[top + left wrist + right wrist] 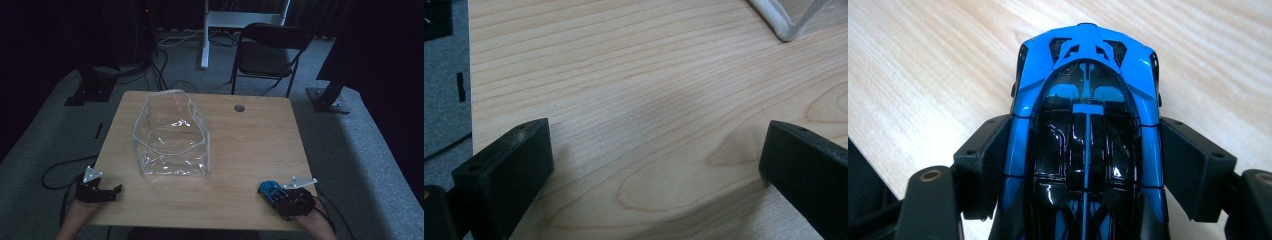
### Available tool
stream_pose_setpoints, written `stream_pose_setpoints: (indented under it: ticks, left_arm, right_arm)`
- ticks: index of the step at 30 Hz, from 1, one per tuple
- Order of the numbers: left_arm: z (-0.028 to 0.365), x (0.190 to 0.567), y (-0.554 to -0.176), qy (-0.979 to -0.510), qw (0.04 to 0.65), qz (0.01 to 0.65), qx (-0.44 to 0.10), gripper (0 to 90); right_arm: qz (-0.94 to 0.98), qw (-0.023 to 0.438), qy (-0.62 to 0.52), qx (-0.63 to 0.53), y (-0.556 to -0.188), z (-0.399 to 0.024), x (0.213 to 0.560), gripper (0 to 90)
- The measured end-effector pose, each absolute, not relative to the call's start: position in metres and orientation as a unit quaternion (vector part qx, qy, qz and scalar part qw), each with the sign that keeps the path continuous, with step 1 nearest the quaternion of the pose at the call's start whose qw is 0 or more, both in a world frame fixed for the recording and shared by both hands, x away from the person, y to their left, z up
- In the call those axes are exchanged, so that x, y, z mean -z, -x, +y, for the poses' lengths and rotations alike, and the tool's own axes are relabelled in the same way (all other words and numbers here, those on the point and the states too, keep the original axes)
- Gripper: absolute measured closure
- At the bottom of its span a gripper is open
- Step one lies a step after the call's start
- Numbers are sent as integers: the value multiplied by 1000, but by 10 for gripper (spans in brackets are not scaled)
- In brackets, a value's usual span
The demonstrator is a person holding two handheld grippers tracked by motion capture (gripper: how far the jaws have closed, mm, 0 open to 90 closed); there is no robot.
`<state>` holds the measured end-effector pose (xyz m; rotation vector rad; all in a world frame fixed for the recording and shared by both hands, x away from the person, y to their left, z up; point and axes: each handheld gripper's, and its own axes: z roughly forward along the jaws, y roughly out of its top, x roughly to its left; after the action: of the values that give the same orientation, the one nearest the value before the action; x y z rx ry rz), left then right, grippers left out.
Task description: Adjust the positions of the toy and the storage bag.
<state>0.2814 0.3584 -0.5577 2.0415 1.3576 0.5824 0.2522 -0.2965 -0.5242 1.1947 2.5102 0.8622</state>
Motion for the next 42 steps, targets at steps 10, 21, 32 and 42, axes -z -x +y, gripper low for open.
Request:
stream_pose_setpoints:
  ticks: [10, 21, 32, 42]
  left_arm:
    - [358, 558, -281, -771, 306, 513, -221, 14]
    - [359, 558, -282, -769, 305, 516, -222, 13]
    - [359, 557, -281, -771, 310, 510, -222, 43]
    - [350, 545, -287, -765, 332, 512, -207, 43]
  right_arm:
    - [855, 111, -410, -298, -246, -301, 539, 258]
    - [864, 115, -404, -277, -246, -297, 542, 246]
    - [836, 113, -438, -311, -252, -300, 527, 175]
    - [821, 106, -439, -349, -270, -288, 515, 150]
